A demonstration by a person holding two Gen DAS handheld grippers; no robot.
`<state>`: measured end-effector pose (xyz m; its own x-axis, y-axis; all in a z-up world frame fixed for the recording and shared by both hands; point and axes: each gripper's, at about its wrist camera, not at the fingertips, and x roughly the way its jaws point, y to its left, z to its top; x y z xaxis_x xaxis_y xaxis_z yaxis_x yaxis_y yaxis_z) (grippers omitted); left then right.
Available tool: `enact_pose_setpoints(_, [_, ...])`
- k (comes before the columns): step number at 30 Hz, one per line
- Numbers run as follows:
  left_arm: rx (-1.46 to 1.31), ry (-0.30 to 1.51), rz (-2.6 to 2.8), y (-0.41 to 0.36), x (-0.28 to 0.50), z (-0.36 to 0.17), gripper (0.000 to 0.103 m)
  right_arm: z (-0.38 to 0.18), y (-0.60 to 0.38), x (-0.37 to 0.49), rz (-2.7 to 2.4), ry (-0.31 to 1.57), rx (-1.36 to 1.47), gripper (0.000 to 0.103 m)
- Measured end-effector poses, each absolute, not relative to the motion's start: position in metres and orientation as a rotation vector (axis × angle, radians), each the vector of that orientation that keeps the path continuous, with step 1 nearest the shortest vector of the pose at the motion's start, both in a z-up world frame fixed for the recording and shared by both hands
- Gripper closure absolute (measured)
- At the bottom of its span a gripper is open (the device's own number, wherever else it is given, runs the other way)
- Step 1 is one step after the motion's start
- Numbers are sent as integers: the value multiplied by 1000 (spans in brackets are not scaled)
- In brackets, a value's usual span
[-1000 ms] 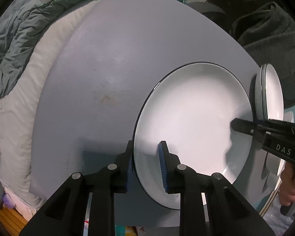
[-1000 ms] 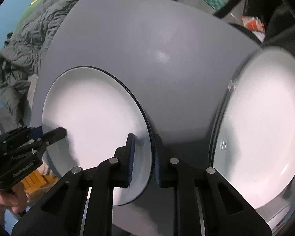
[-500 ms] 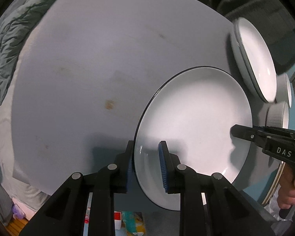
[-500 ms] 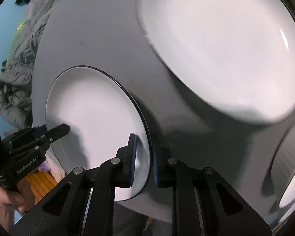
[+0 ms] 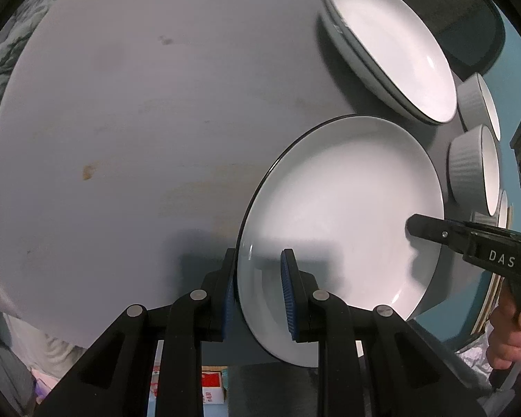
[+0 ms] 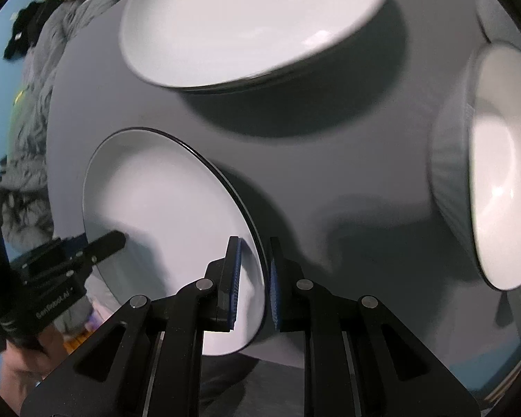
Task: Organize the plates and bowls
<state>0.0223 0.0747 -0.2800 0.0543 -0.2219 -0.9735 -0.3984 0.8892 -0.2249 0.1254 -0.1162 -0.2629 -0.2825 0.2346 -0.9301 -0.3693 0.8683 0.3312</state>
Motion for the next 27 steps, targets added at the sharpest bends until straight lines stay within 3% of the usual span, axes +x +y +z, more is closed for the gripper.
enact_pose_setpoints(18, [-515,1508,118,57,6,-279,80,-272,-125,124,580,1758,70,86])
enact_pose_setpoints(24, [-539,1521,109,71,6,-281,80,-270,-127,123,603,1750,41,88])
enact_pose_setpoints(27, [-555,1550,109,74,10,-283,76,-266,-130,125,606,1748,-15,87])
